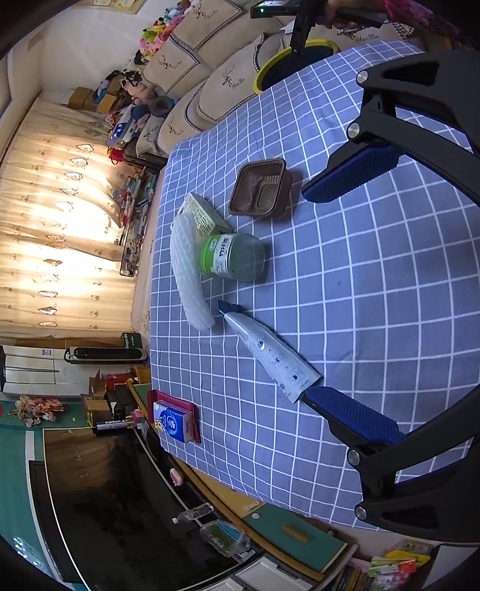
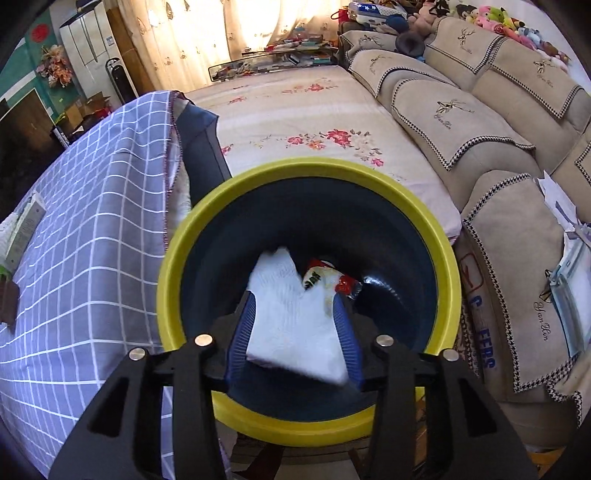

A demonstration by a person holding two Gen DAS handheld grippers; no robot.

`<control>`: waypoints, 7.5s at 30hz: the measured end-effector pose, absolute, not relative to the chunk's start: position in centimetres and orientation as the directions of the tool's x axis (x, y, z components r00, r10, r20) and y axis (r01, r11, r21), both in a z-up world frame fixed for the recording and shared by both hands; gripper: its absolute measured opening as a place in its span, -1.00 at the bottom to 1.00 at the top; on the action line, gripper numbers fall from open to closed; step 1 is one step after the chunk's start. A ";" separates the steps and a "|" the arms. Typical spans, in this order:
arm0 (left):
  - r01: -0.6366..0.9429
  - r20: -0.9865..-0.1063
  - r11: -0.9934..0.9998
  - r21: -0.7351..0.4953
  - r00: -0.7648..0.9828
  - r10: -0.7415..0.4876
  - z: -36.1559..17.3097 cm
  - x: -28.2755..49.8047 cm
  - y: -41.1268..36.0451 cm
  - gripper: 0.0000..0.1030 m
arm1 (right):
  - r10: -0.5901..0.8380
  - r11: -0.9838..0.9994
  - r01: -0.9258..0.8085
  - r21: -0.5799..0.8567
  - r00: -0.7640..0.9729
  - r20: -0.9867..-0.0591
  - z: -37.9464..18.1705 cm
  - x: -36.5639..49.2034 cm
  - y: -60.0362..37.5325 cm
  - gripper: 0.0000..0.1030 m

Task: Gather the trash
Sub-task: 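Carry the towel over the bin and open the right gripper, then grasp the white tube with the left gripper, then carry the tube over the bin and open the left gripper, then grasp the brown plastic tray by its rim with the right gripper, then carry the brown tray over the bin and open the right gripper, then move the left gripper toward the green jar and close on it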

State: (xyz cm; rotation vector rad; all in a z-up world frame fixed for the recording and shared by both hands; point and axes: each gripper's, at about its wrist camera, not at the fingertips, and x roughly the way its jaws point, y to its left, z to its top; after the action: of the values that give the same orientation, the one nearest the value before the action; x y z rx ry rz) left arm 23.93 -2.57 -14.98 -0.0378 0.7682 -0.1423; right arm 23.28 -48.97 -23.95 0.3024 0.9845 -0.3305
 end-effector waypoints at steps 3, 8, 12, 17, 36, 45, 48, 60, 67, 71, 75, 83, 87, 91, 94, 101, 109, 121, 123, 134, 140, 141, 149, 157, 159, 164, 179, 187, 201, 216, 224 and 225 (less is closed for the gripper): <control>0.117 -0.692 0.990 -0.079 0.709 -0.139 -15.2 24.5 -2.2 0.90 | -0.134 0.916 0.390 0.099 0.528 -0.839 -23.2 23.3 -48.3 -0.09; 0.133 -0.697 0.990 -0.044 0.706 -0.126 -15.4 25.5 -1.7 0.90 | -0.121 0.925 0.363 0.110 0.556 -0.822 -22.1 23.4 -47.3 -0.04; 0.175 -0.705 0.984 -0.027 0.694 -0.143 -15.7 27.1 -1.2 0.90 | -0.100 0.935 0.335 0.115 0.562 -0.821 -21.9 23.8 -46.1 -0.02; 0.230 -0.730 0.973 0.010 0.667 -0.150 -16.6 30.1 -1.1 0.90 | -0.089 0.942 0.317 0.112 0.558 -0.825 -22.0 24.1 -45.1 -0.01; 0.359 -0.828 0.933 0.026 0.531 -0.181 -21.2 38.2 -0.1 0.20 | -0.074 0.956 0.277 0.093 0.536 -0.841 -22.3 26.2 -42.6 0.04; 0.370 -0.827 0.929 0.024 0.529 -0.189 -21.0 37.0 0.1 -0.27 | -0.056 0.965 0.245 0.093 0.538 -0.841 -22.1 27.0 -41.0 0.04; 0.370 -0.828 0.929 0.018 0.527 -0.194 -20.9 36.6 0.1 -0.33 | -0.056 0.966 0.242 0.093 0.545 -0.837 -21.7 26.7 -40.9 0.04; 0.399 -0.815 0.917 -0.010 0.528 -0.238 -18.4 31.4 -1.6 -0.39 | -0.055 0.962 0.250 0.109 0.569 -0.820 -20.7 24.5 -41.6 0.04; 0.475 -0.807 0.879 -0.031 0.508 -0.303 -16.2 28.5 -5.4 -0.39 | -0.053 0.956 0.263 0.129 0.588 -0.807 -20.4 23.1 -42.8 0.04; 0.551 -0.796 0.834 -0.043 0.485 -0.362 -15.0 27.8 -9.3 -0.39 | -0.058 0.952 0.274 0.137 0.600 -0.798 -20.0 22.1 -43.7 0.04; 0.639 -0.783 0.768 -0.052 0.451 -0.428 -13.8 27.5 -13.9 -0.39 | -0.070 0.944 0.296 0.146 0.613 -0.787 -19.6 20.7 -45.2 0.04; 0.789 -0.761 0.610 -0.072 0.353 -0.545 -12.3 27.9 -25.5 -0.39 | -0.120 0.919 0.364 0.153 0.625 -0.772 -18.7 17.0 -49.0 0.04; 0.838 -0.771 0.541 -0.066 0.302 -0.561 -12.3 28.0 -31.5 -0.39 | -0.140 0.904 0.395 0.162 0.632 -0.762 -18.5 14.7 -50.9 0.05; 0.877 -0.793 0.473 -0.082 0.230 -0.564 -13.1 28.4 -38.3 -0.39 | -0.148 0.892 0.418 0.174 0.632 -0.760 -18.7 13.0 -52.5 0.09; 0.892 -0.813 0.440 -0.103 0.179 -0.553 -14.2 28.7 -42.6 -0.39 | -0.151 0.884 0.432 0.179 0.625 -0.766 -19.0 12.0 -53.7 0.09; 0.904 -0.848 0.414 -0.110 0.132 -0.514 -17.9 29.7 -50.8 -0.38 | -0.158 0.866 0.463 0.189 0.611 -0.775 -19.7 10.6 -55.5 0.12; 0.876 -0.846 0.466 -0.121 0.155 -0.511 -19.3 30.9 -52.8 0.13 | -0.140 0.870 0.453 0.197 0.609 -0.781 -20.3 10.8 -55.4 0.16; 0.718 -0.719 0.686 -0.116 0.416 -0.557 -12.4 28.8 -36.4 0.62 | -0.070 0.915 0.351 0.200 0.625 -0.777 -20.2 13.8 -51.2 0.19; 0.672 -0.699 0.733 -0.109 0.472 -0.537 -11.4 28.1 -32.6 0.67 | -0.046 0.934 0.302 0.189 0.627 -0.777 -19.9 15.2 -49.3 0.19; 0.323 -0.657 0.941 -0.099 0.690 -0.306 -11.4 24.5 -13.3 0.78 | 0.123 0.989 -0.017 0.147 0.651 -0.749 -17.1 22.3 -34.9 0.19; 0.168 -0.670 0.981 -0.097 0.718 -0.189 -13.2 23.3 -5.8 0.78 | 0.214 0.976 -0.158 0.147 0.631 -0.746 -16.1 26.3 -26.1 0.19; 0.149 -0.673 0.983 -0.107 0.717 -0.182 -13.5 23.2 -4.7 0.78 | 0.226 0.973 -0.174 0.148 0.633 -0.741 -15.9 27.1 -24.5 0.19; 0.129 -0.679 0.980 -0.151 0.707 -0.198 -14.8 23.1 -1.1 0.78 | 0.168 0.984 -0.146 0.101 0.591 -0.789 -17.5 32.1 -18.7 0.12; 0.133 -0.680 0.975 -0.175 0.700 -0.218 -15.1 23.0 -0.6 0.79 | 0.114 0.992 -0.104 0.069 0.532 -0.839 -20.5 33.9 -17.1 -0.34; 0.132 -0.682 0.974 -0.182 0.697 -0.222 -15.2 22.9 -0.5 0.79 | 0.110 0.992 -0.103 0.066 0.524 -0.845 -21.0 33.8 -17.0 -0.58; 0.125 -0.686 0.974 -0.190 0.692 -0.223 -15.5 22.9 -0.3 0.79 | 0.132 0.990 -0.108 0.089 0.522 -0.843 -21.2 33.6 -17.3 -0.75; 0.164 -0.702 0.971 -0.172 0.672 -0.237 -15.7 23.0 -2.9 0.79 | 0.139 0.983 0.011 0.184 0.608 -0.781 -18.9 29.7 -24.0 -0.92; 0.197 -0.712 0.968 -0.155 0.657 -0.248 -15.8 23.5 -5.0 0.79 | 0.026 0.958 0.197 0.209 0.665 -0.747 -17.6 26.7 -32.7 -0.92; 0.249 -0.739 0.960 -0.125 0.622 -0.258 -16.5 25.4 -9.2 0.79 | -0.200 0.823 0.538 0.184 0.578 -0.791 -21.5 22.7 -47.1 -0.87; 0.257 -0.774 0.962 -0.093 0.590 -0.232 -17.6 28.5 -10.8 0.79 | -0.201 0.793 0.569 0.217 0.581 -0.789 -23.2 21.8 -49.5 -0.22; 0.249 -0.789 0.967 -0.047 0.585 -0.189 -17.7 32.7 -9.8 0.79 | -0.181 0.801 0.554 0.227 0.585 -0.791 -23.4 22.1 -49.0 -0.20; 0.248 -0.790 0.968 -0.047 0.584 -0.188 -17.6 33.3 -9.6 0.79 | -0.181 0.801 0.554 0.226 0.585 -0.790 -23.4 22.1 -49.0 -0.20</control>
State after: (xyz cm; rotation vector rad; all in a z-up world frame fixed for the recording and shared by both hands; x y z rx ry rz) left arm 33.27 -9.64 -17.63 0.0707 0.9129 -0.2543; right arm 22.09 -49.01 -23.40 0.4863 0.8439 -0.4488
